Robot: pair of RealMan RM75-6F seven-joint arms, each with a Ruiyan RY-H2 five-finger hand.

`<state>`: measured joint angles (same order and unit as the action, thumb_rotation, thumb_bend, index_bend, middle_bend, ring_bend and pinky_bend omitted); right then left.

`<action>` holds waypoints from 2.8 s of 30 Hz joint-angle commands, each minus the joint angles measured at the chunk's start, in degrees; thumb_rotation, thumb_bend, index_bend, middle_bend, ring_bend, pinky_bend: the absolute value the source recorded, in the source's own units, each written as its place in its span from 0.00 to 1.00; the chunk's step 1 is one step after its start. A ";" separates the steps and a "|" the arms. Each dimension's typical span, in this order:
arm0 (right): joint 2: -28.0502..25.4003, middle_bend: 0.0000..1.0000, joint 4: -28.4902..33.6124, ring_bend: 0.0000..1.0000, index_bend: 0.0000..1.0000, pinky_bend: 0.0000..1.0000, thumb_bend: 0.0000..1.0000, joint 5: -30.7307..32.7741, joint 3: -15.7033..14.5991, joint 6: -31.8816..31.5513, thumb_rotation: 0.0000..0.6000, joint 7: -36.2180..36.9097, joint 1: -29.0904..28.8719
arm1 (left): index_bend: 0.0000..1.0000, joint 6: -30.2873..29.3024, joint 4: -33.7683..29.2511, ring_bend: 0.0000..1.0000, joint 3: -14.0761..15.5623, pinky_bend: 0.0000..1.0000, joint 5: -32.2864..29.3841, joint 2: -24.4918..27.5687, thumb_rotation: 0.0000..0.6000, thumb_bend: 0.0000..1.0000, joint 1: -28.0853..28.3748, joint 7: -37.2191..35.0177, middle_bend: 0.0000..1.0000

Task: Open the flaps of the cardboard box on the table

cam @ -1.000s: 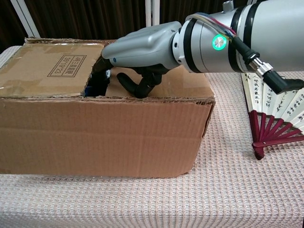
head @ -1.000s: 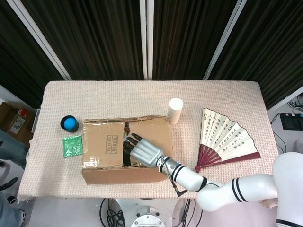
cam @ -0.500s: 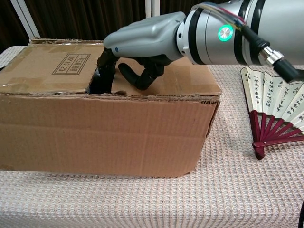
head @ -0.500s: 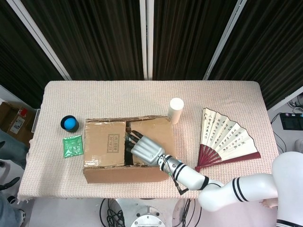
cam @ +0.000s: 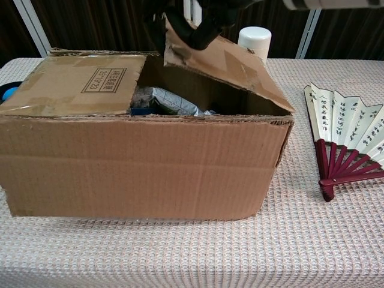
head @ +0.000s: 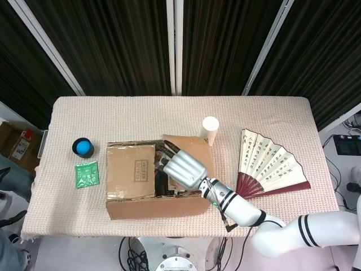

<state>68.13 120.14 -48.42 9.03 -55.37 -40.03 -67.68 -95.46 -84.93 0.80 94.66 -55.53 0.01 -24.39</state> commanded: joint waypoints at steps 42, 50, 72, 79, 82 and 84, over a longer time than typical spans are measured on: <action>-31.38 0.15 3.99 0.00 0.05 0.00 0.80 -29.20 0.46 -16.80 1.00 37.64 34.84 | 0.10 7.60 -17.39 0.09 -8.42 0.17 5.82 10.03 1.00 0.16 15.18 1.73 0.14; -35.33 0.13 5.32 0.00 0.00 0.00 0.80 -36.05 -0.25 -23.73 1.00 44.24 41.87 | 0.23 24.85 -23.37 0.09 -14.19 0.17 5.77 7.22 0.87 0.00 31.61 3.81 0.26; -39.01 0.13 -0.72 0.00 0.00 0.00 0.83 -44.10 -3.23 -32.62 1.00 58.22 53.99 | 0.34 48.35 -16.82 0.05 -10.66 0.14 -1.38 -6.35 0.02 0.00 49.04 12.28 0.28; -38.17 0.13 -1.17 0.00 0.00 0.00 0.83 -43.88 -2.45 -31.14 1.00 58.93 53.65 | 0.36 48.86 -15.93 0.05 -7.95 0.14 -0.95 -7.44 0.02 0.00 49.17 13.43 0.29; -37.81 0.13 -1.14 0.00 0.00 0.00 0.83 -43.61 -2.12 -30.32 1.00 58.68 53.39 | 0.36 48.47 -15.72 0.05 -7.31 0.14 -0.98 -8.09 0.01 0.00 49.14 13.48 0.29; -37.63 0.13 -1.13 0.00 0.00 0.00 0.83 -43.16 -1.85 -29.78 1.00 58.59 53.23 | 0.36 47.96 -15.60 0.05 -6.96 0.14 -0.87 -8.43 0.01 0.00 49.07 13.33 0.29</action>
<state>30.39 119.01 -91.76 7.04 -85.34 18.60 -14.35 -47.36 -100.60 -6.29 93.75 -63.83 49.11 -11.00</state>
